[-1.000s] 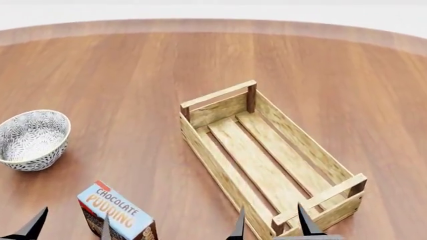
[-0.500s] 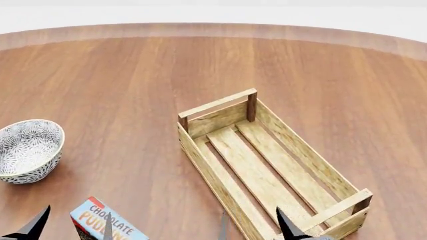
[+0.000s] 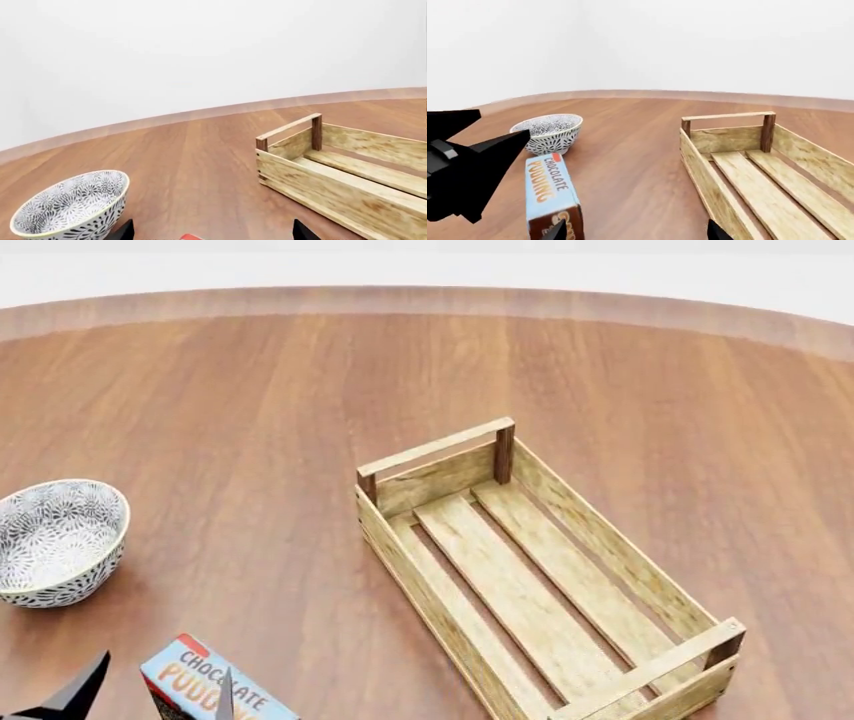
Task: Pick up the chocolate pudding and put it in the tray.
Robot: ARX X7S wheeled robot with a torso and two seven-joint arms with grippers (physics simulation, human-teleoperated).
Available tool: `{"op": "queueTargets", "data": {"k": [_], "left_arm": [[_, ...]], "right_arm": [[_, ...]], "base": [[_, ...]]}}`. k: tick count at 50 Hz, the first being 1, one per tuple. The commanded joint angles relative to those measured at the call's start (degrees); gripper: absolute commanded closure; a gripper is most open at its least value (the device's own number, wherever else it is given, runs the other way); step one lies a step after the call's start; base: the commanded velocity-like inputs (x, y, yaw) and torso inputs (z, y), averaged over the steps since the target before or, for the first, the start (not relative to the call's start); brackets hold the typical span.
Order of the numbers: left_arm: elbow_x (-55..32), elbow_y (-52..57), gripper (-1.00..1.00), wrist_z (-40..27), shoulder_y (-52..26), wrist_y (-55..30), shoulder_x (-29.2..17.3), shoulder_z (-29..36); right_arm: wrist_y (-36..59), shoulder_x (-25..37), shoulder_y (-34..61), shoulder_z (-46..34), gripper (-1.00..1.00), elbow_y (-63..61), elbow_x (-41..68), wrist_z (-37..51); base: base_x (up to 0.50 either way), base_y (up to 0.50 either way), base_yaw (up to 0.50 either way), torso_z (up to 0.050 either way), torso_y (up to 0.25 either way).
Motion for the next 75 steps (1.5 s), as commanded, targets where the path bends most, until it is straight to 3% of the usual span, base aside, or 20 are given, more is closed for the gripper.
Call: {"op": "queueTargets", "data": {"k": [1, 23, 55, 75], "left_arm": [[-0.4, 0.7, -1.0, -0.6, 1.3, 0.6, -0.5, 0.4], [-0.9, 1.2, -1.0, -1.7, 3.3, 1.7, -1.4, 1.1], [-2.4, 0.0, -1.0, -2.4, 2.9, 2.6, -2.1, 1.8], [-3.0, -1.7, -1.0, -2.6, 2.1, 3.3, -2.1, 2.7]], "right_arm": [[-2.7, 1.1, -2.9, -2.2, -1.0, 0.3, -1.5, -1.7], [-6.9, 0.3, -3.9, -5.3, -1.0, 4.3, -5.4, -1.3], [8.0, -1.9, 7.1, -8.9, -1.0, 5.5, -7.4, 0.5], [8.7, -3.0, 11.0, -11.6, -1.0, 10.6, -9.8, 0.7]], "base": [[0.0, 0.0, 0.0, 0.0, 0.0], [0.0, 0.0, 0.0, 0.0, 0.0], [0.0, 0.0, 0.0, 0.0, 0.0], [0.0, 0.0, 0.0, 0.0, 0.0]]}}
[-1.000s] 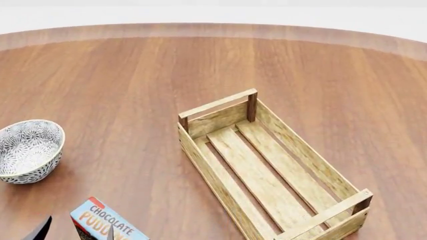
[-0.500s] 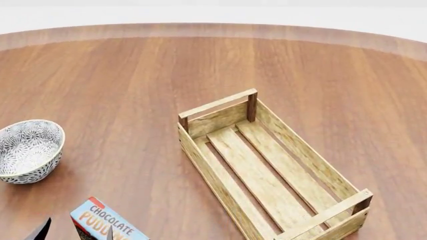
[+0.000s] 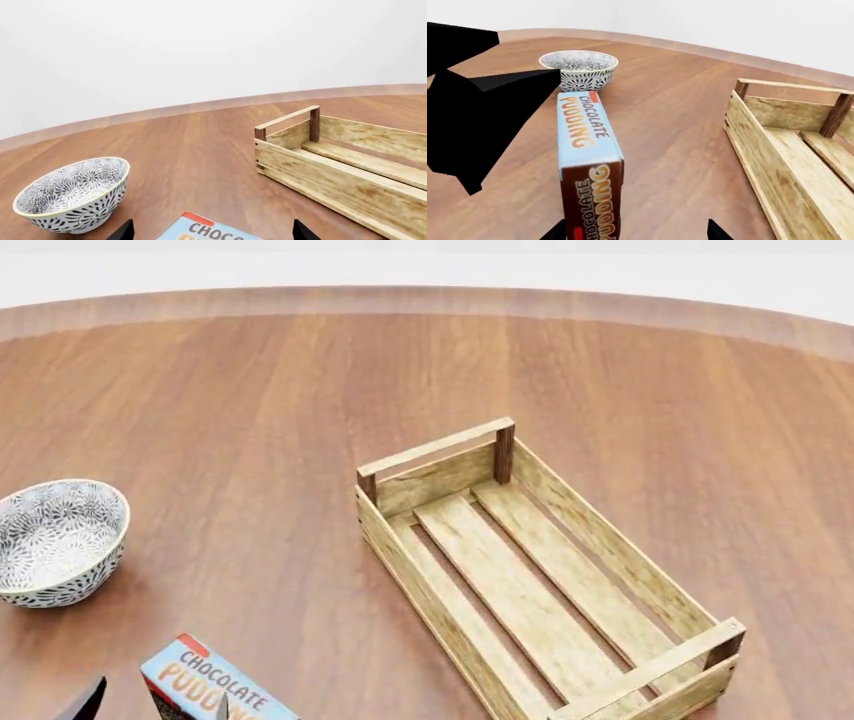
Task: Pick up the chocolate pudding and put it in the tray.
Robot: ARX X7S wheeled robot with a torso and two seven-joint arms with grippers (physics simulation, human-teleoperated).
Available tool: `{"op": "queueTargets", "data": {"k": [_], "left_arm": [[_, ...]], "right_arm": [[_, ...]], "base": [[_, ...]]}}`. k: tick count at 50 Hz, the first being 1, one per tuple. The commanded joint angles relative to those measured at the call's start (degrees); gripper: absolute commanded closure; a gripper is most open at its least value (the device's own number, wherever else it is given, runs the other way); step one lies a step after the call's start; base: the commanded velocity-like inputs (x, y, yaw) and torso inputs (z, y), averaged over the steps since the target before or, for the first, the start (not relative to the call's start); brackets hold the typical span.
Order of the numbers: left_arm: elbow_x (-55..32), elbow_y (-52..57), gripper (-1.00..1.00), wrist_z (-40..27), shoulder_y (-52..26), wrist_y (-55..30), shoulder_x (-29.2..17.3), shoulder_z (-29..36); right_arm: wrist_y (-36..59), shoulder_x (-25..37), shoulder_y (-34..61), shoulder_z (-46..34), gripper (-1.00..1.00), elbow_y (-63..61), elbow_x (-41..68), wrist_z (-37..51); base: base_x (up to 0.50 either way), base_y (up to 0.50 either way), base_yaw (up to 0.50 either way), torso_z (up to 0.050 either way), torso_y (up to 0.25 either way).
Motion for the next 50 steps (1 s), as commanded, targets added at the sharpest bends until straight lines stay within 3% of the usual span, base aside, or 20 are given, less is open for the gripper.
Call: {"op": "queueTargets", "data": {"k": [1, 50], "left_arm": [[-0.4, -1.1, -1.0, -0.1, -0.5, 0.4, 0.0, 0.5], [-3.1, 2.1, -1.0, -2.2, -1.7, -1.8, -1.9, -0.7]], "right_arm": [[0.9, -0.5, 1.5, -1.6, -1.0, 1.3, -0.9, 0.1], [-0.1, -3.0, 5.6, -5.7, -1.0, 7.0, -1.2, 0.1]], "base": [[0.0, 0.0, 0.0, 0.0, 0.0], [0.0, 0.0, 0.0, 0.0, 0.0]]}}
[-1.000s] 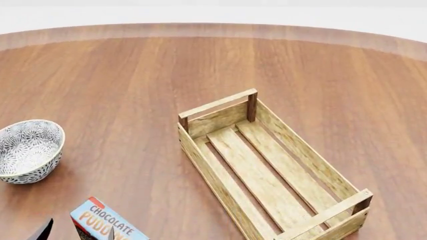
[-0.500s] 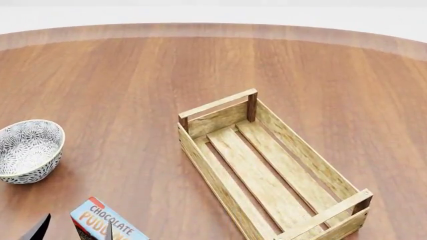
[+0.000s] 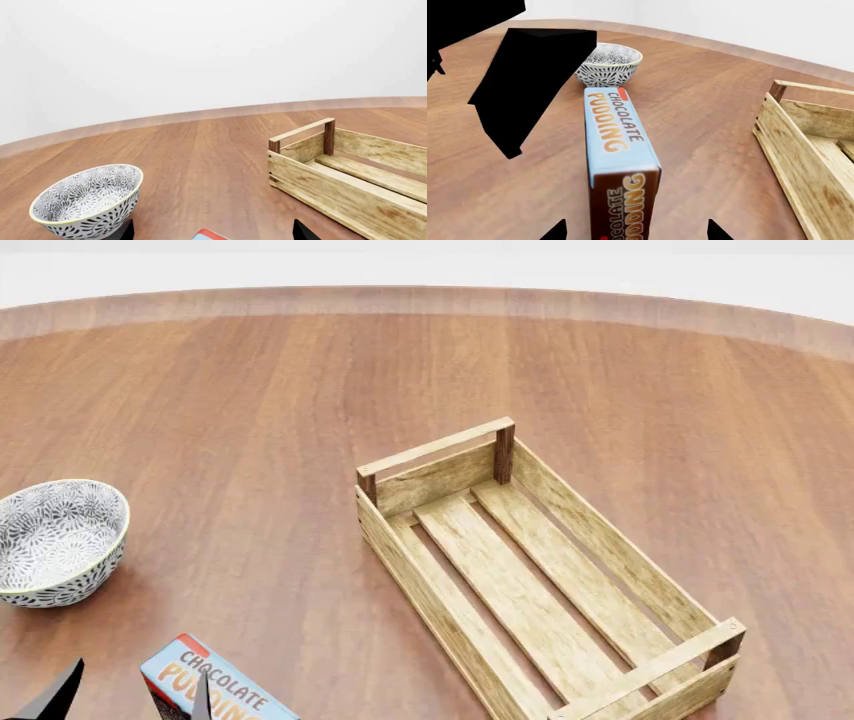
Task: Pick up the chocolate pudding and put it in the tray.
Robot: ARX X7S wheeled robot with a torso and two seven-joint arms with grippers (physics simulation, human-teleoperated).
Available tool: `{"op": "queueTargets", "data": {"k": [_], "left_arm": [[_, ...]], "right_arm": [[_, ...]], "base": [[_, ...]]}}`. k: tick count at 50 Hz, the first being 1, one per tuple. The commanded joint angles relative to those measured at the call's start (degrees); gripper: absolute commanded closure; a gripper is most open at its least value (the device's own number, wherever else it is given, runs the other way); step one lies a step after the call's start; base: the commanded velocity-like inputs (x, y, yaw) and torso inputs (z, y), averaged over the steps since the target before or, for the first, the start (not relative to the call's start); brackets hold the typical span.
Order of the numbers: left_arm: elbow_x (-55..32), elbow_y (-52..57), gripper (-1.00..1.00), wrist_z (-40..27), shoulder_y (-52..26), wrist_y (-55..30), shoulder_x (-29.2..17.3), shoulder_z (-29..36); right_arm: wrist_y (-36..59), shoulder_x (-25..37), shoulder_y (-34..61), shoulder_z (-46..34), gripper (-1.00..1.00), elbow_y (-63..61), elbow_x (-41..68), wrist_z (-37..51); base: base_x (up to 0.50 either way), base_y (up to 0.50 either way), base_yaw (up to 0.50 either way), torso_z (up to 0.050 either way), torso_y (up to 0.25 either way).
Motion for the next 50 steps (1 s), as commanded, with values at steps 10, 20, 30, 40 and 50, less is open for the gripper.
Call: {"op": "queueTargets", "data": {"k": [10, 20, 30, 40, 50], "left_arm": [[-0.9, 0.6, -1.0, -0.7, -0.2, -0.3, -0.8, -0.4], [-1.2, 1.1, -1.0, -1.0, 0.0, -0.4, -1.0, -0.2], [-1.6, 0.5, -1.0, -1.2, 0.0, 0.2, -1.1, -0.1], [-2.3, -0.3, -1.0, -1.2, -0.2, 1.0, -1.3, -0.1], [-2.7, -0.8, -1.0, -1.1, -0.4, 1.5, -1.4, 0.0]], "right_arm": [[-1.0, -1.4, 3.5, -1.2, -1.0, 5.3, 0.0, 0.1], [-1.2, -1.8, 4.4, -1.9, -1.0, 6.4, -0.1, 0.5], [-0.9, -2.2, 5.8, -2.7, -1.0, 8.5, -0.2, 0.5], [-1.5, -2.8, 7.1, -3.6, -1.0, 11.0, -0.5, 0.9], [0.0, -3.0, 7.4, -4.6, -1.0, 10.3, -0.4, 1.2]], "base": [[0.0, 0.0, 0.0, 0.0, 0.0], [0.0, 0.0, 0.0, 0.0, 0.0], [0.0, 0.0, 0.0, 0.0, 0.0], [0.0, 0.0, 0.0, 0.0, 0.0], [0.0, 0.0, 0.0, 0.0, 0.0]]}}
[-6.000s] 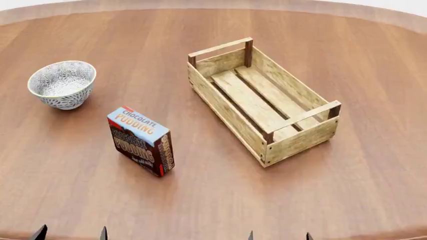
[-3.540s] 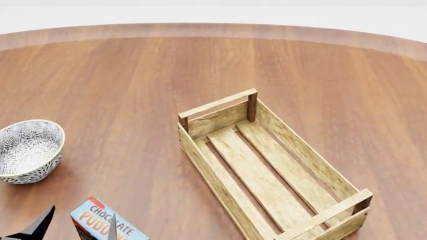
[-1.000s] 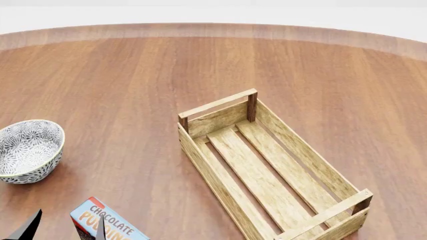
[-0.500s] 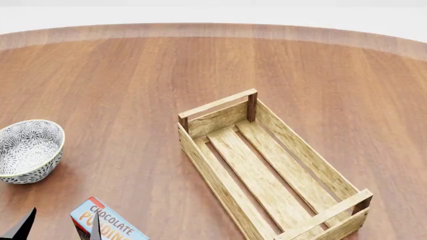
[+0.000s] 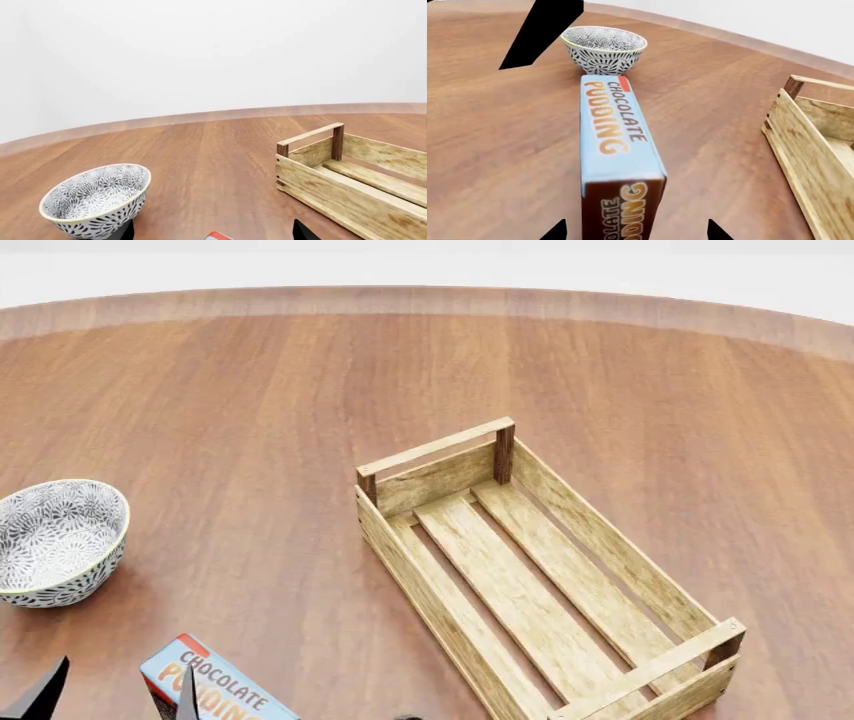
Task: Pick up the chocolate pudding and put it in the tray.
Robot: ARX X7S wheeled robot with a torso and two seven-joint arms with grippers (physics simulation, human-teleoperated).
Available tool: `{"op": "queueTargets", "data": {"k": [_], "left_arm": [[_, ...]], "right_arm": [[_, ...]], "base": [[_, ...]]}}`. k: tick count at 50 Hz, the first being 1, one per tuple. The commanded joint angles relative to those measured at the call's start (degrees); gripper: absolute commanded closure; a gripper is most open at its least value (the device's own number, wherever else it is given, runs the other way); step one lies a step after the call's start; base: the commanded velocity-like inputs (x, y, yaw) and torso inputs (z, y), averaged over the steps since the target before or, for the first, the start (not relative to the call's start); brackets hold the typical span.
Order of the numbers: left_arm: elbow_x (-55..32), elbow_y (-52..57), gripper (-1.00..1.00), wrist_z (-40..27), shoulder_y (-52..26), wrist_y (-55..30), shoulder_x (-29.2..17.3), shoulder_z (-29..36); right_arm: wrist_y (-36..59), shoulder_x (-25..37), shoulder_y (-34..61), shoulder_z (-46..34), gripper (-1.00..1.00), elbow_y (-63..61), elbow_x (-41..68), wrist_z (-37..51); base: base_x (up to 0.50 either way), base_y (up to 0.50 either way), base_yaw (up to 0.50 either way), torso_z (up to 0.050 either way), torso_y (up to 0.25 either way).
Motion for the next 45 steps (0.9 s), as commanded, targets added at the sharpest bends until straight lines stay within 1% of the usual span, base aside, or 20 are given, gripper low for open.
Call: {"op": "queueTargets", "data": {"k": [1, 7, 16, 28, 45], "left_arm": [[-0.5, -0.9, -1.0, 0.1, -0.2, 0.9, -0.1, 0.2], [-0.8, -1.0, -1.0, 0.0, -0.2, 0.9, -0.3, 0.3], [-1.0, -0.7, -1.0, -0.3, -0.1, 0.8, -0.4, 0.5], [-1.2, -0.2, -1.0, -0.7, 0.0, 0.7, -0.8, 0.6], [-1.6, -0.5, -1.0, -1.0, -0.2, 0.9, -1.0, 1.0]], "right_arm": [[0.7, -0.4, 0.8, -1.1, -1.0, 0.5, 0.1, 0.3], [0.1, -0.9, 1.6, -1.6, -1.0, 2.4, 0.1, 0.3], [1.2, -0.6, 2.2, -2.1, -1.0, 1.6, 0.5, 0.4], [-0.3, -1.5, 4.3, -2.1, -1.0, 5.6, 1.3, 0.8], [0.0, -1.7, 4.5, -3.2, -1.0, 5.7, 2.1, 1.8]], "base": [[0.0, 0.0, 0.0, 0.0, 0.0], [0.0, 0.0, 0.0, 0.0, 0.0], [0.0, 0.0, 0.0, 0.0, 0.0], [0.0, 0.0, 0.0, 0.0, 0.0], [0.0, 0.0, 0.0, 0.0, 0.0]]}}
